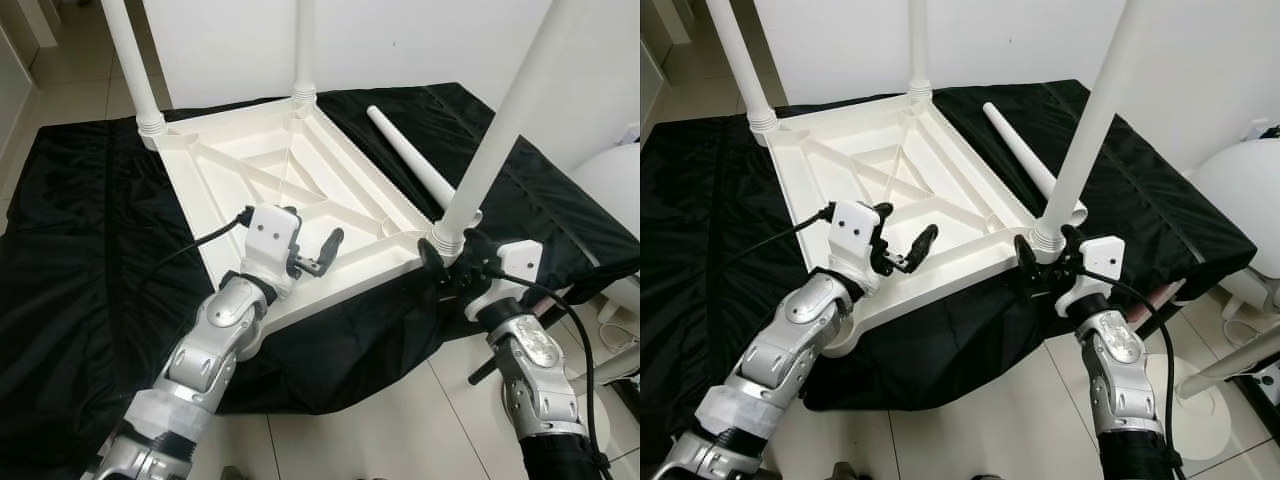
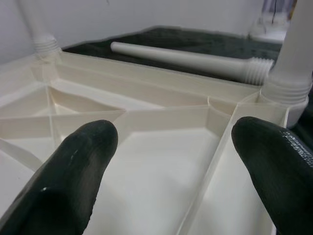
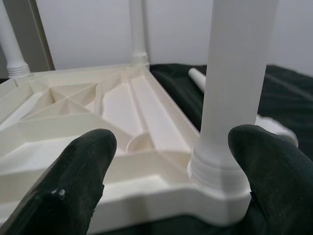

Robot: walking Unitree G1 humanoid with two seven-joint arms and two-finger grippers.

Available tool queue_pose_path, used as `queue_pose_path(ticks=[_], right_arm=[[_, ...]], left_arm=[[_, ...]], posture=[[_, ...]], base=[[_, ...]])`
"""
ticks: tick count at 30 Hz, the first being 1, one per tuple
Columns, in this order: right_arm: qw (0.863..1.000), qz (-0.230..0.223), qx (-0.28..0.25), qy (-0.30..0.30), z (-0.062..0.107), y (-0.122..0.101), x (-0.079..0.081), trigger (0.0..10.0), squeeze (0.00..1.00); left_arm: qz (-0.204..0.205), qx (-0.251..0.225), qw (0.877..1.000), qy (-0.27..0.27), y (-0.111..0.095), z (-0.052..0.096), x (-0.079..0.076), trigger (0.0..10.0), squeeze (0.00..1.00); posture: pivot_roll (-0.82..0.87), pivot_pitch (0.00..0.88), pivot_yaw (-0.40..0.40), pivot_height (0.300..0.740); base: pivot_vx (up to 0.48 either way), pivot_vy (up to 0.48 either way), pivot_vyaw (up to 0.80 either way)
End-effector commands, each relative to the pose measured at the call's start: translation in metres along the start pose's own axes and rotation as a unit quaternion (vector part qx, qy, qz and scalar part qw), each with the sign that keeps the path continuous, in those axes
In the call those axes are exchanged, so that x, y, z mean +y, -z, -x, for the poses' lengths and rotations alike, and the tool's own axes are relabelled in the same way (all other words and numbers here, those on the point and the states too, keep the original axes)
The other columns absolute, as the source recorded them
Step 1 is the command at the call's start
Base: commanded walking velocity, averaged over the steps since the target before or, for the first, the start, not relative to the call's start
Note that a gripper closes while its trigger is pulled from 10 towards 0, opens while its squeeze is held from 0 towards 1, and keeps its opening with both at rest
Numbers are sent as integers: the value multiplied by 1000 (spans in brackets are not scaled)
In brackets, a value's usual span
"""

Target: Building children table

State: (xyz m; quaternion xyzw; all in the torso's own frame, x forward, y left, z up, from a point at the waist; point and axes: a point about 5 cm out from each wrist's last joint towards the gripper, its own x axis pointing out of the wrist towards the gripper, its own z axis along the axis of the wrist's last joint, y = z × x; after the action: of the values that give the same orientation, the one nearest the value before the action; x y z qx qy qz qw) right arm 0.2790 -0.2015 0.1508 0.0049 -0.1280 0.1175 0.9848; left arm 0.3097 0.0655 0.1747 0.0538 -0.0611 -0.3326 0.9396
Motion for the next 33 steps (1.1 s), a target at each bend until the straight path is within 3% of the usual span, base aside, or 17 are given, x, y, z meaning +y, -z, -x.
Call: queue_pose_path(ticks=[1,12,22,26,28,31,33], right_arm=[[1000,-7,4,28,11,0,-4,10000,0],[996,-15,34,87,38,12,-3,10000,0],[995,-19,34,94,38,10,0,10000,0],[994,-20,35,97,38,10,1,10000,0],[994,-20,36,97,37,10,1,10000,0],[995,-21,40,94,37,12,2,10000,0],[995,-21,41,93,36,12,2,10000,0]], left_arm=[[6,53,996,76,10,-5,-13,10000,0],[-6,157,982,104,29,-15,-30,10000,0],[6,186,981,53,29,-27,-18,10000,0],[29,153,987,40,14,-33,-12,10000,0],[38,125,990,58,5,-33,-13,10000,0],[46,63,987,143,-12,-23,-22,10000,0],[54,58,986,146,-13,-23,-23,10000,0]], posture=[[-78,92,34,740],[-93,88,43,740],[-96,85,47,740],[-96,85,47,740],[-96,85,47,740],[-90,87,42,740],[-90,87,42,740]], base=[[0,0,0],[0,0,0],[0,0,0],[0,0,0],[0,0,0],[0,0,0],[0,0,0]])
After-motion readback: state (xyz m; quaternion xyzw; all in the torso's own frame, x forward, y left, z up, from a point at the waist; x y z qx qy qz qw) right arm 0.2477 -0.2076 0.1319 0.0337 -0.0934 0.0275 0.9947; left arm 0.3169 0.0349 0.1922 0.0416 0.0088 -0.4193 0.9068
